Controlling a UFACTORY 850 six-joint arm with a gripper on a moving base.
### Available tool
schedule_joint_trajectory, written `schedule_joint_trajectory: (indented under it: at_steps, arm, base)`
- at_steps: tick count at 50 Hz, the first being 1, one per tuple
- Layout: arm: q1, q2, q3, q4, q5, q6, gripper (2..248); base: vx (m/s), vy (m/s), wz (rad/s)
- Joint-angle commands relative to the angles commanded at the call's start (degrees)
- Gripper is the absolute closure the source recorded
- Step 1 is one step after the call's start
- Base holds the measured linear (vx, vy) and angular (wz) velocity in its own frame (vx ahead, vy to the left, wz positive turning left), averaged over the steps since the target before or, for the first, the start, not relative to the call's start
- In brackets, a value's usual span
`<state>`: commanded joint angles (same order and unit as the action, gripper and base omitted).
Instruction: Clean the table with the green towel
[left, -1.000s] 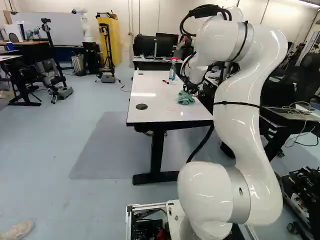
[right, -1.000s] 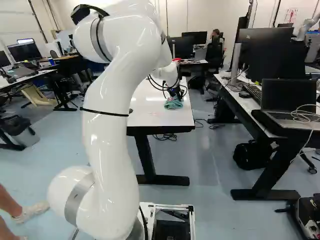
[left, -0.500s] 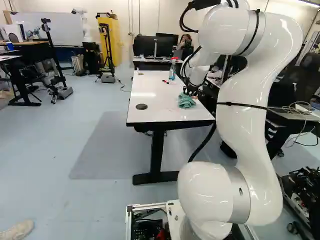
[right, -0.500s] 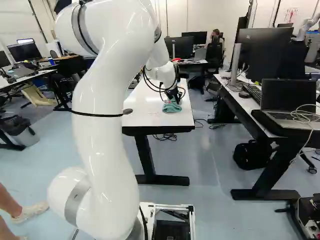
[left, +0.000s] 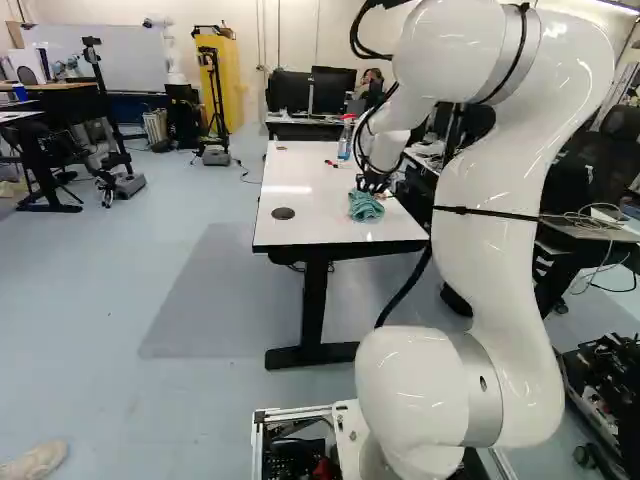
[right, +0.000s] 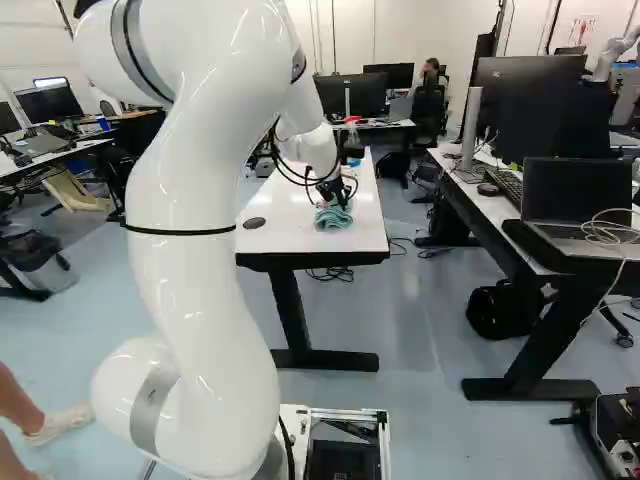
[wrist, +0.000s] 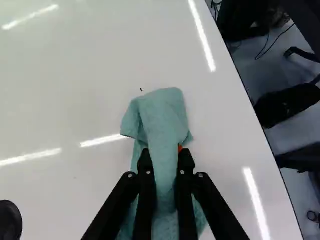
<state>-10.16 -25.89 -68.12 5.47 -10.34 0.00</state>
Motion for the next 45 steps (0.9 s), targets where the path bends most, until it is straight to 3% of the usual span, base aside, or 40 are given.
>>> schedule_joint_trajectory:
  at_steps: [20,45]
  arm:
    - [2.8,-2.8,-3.7,0.0,0.0,0.0,203]
    - [3.2,-8.6,-11.7,0.0,0.0,0.0,203]
  base:
    - [0.0,0.0,0.0]
    - [0.0,0.0,0.0]
